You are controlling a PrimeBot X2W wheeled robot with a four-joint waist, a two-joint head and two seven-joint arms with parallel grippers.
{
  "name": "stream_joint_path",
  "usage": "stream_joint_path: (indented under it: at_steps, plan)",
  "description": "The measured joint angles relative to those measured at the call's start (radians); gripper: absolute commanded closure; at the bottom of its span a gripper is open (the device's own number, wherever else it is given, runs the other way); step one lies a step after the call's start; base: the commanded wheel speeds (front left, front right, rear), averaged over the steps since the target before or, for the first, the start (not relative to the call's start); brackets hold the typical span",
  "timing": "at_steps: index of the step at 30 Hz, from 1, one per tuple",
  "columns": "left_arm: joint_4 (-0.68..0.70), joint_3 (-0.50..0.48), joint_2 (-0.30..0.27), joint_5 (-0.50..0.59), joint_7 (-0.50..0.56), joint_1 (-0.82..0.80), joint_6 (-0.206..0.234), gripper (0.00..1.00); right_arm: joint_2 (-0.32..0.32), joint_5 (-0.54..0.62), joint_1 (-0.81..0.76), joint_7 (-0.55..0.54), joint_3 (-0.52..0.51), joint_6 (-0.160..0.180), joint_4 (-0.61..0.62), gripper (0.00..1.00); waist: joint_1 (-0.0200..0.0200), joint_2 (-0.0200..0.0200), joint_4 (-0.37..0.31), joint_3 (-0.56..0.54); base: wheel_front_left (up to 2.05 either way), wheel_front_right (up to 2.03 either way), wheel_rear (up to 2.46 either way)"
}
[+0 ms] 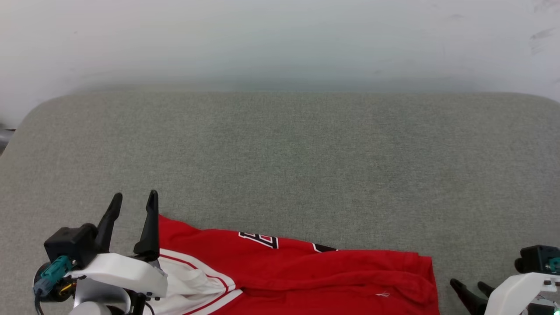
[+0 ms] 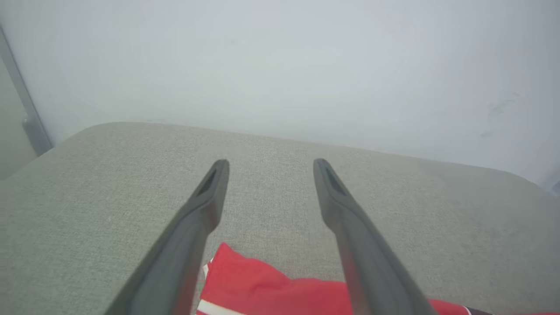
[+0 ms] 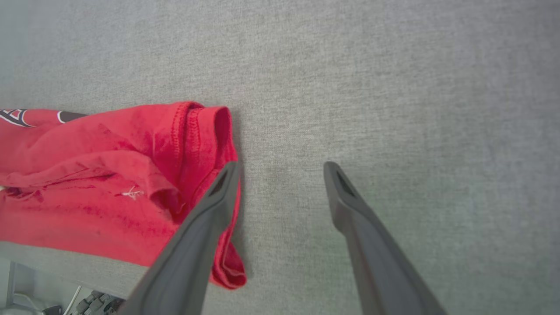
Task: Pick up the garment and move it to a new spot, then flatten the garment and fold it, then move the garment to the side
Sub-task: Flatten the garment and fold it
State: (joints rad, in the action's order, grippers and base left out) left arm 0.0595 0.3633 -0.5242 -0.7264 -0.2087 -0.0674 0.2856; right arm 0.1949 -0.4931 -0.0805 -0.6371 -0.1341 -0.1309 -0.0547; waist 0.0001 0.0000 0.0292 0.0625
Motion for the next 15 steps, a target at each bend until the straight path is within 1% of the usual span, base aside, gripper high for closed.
stream_joint_path:
  at_steps: [3,6,15]
  plan:
    - [0.026,0.004,0.005,0.036,-0.015,-0.012,0.021,0.0,0.0,-0.011,0.007,-0.016,0.028,0.0,0.004,0.0,0.0,0.0,0.011,0.017,0.0,0.0,0.0]
    - [0.042,0.012,0.019,0.055,-0.022,-0.023,0.032,0.0,0.0,-0.028,0.023,-0.021,0.061,0.0,0.006,0.0,0.0,0.0,0.024,0.034,0.0,0.0,0.0]
    - [0.049,0.038,0.034,0.089,-0.026,-0.041,0.049,0.0,0.013,-0.053,0.034,-0.091,0.16,0.0,-0.029,0.0,0.0,0.0,0.057,0.081,0.0,0.0,0.0]
